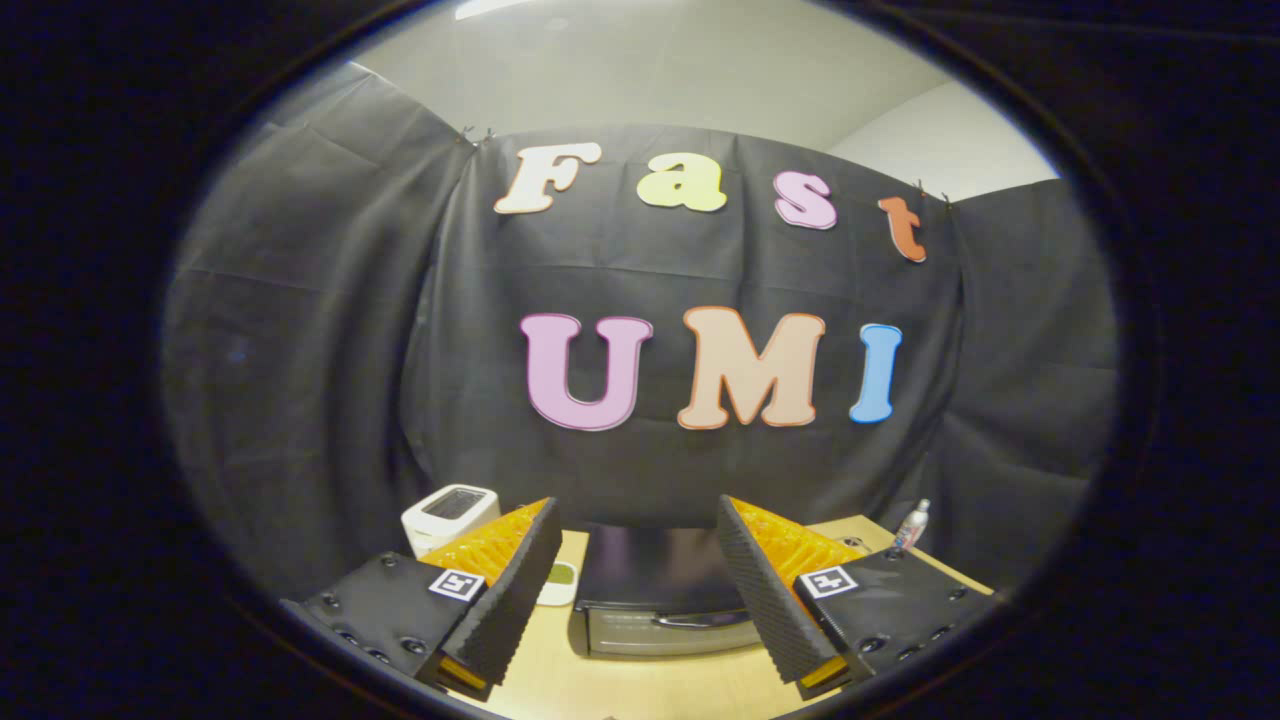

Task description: Open the toaster oven, put the food inside, and close the toaster oven door.

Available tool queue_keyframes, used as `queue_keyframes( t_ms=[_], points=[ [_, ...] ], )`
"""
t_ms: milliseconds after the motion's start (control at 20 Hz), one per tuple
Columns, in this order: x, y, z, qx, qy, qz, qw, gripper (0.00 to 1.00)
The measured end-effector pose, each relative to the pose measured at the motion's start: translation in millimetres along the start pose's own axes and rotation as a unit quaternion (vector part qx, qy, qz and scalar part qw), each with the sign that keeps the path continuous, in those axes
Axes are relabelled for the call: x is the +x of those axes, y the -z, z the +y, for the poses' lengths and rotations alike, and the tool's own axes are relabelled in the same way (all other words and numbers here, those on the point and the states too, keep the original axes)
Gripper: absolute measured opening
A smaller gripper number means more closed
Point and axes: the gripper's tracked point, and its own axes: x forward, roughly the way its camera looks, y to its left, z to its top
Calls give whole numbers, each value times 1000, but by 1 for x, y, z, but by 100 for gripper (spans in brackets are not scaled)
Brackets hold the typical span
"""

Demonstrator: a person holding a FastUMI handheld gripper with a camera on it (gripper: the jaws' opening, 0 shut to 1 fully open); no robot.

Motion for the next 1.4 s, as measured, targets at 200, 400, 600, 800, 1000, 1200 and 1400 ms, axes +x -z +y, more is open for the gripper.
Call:
queue_keyframes(
  t_ms=[200, 400, 600, 800, 1000, 1200, 1400],
  points=[
    [18, 45, -28, 6, 31, 0, 1000, 98],
    [42, 85, -42, 21, 39, 4, 999, 98],
    [65, 117, -54, 50, 47, 3, 998, 98],
    [92, 147, -62, 66, 63, 4, 996, 98],
    [110, 174, -66, 54, 72, 23, 996, 97],
    [119, 192, -66, 48, 71, 39, 996, 95],
    [116, 196, -70, 71, 70, 20, 995, 93]
  ],
)
